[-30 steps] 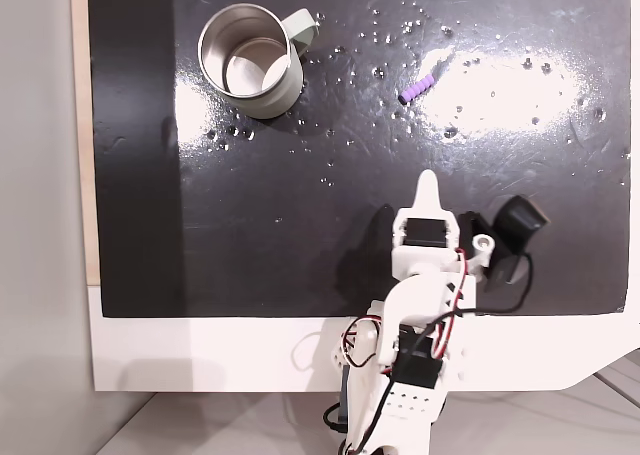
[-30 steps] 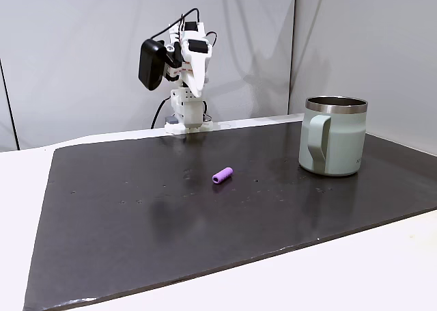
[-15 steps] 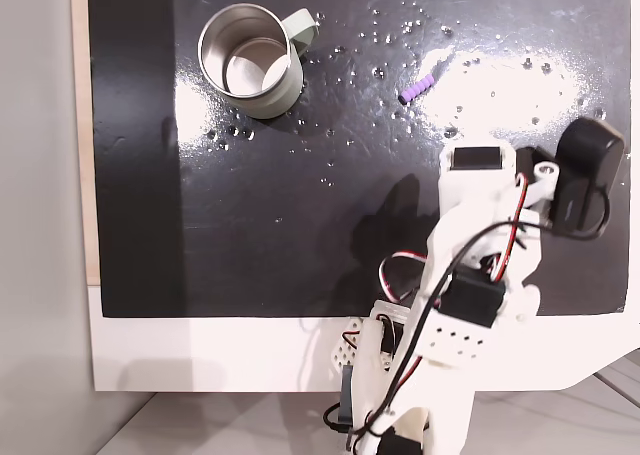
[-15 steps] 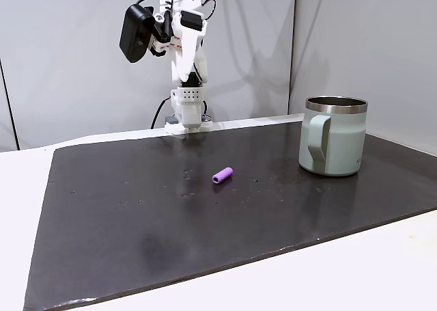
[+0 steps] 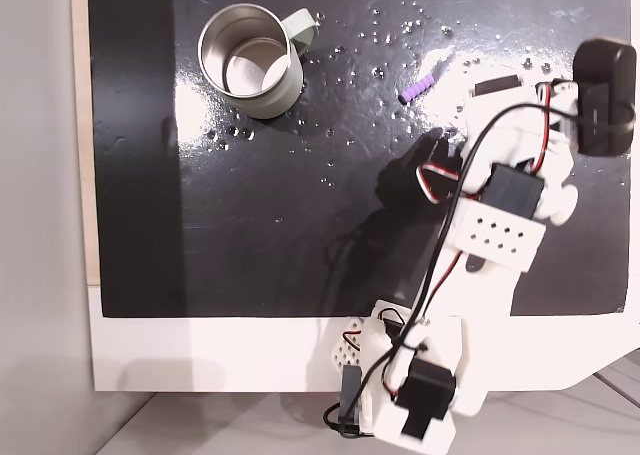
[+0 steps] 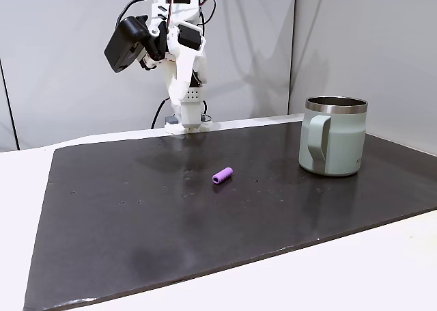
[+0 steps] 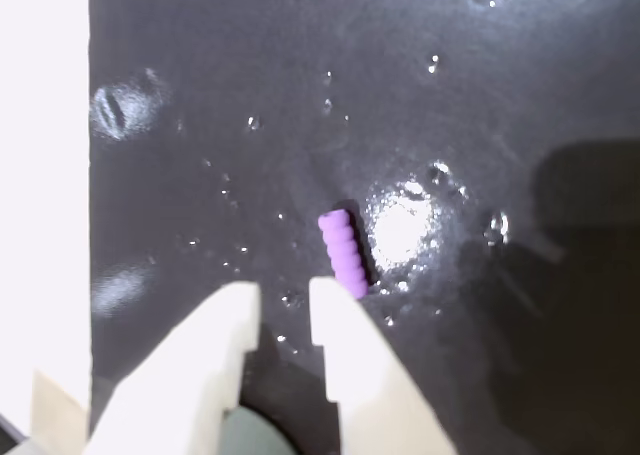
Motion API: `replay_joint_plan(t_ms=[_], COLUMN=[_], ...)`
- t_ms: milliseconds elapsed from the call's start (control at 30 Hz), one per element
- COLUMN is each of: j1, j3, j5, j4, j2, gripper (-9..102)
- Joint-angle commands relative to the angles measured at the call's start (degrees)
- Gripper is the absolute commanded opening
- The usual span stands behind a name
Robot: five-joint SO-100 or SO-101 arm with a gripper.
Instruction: Grasp a pengrip and put it in the cup.
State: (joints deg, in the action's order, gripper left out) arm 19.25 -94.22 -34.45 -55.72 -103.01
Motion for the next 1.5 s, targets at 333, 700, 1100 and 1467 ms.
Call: replay_joint_plan(t_ms=[333, 700, 1100, 1467], j1=[-3.2, -6.7, -11.0, -8.5], j3=[25.6, 38.8, 39.0, 41.1], j5=[-13.3, -10.5, -8.1, -10.5], j4=[-13.8, -19.6, -20.9, -21.0], j2=[23.8, 40.9, 44.2, 45.1], gripper=[24, 24, 17, 0])
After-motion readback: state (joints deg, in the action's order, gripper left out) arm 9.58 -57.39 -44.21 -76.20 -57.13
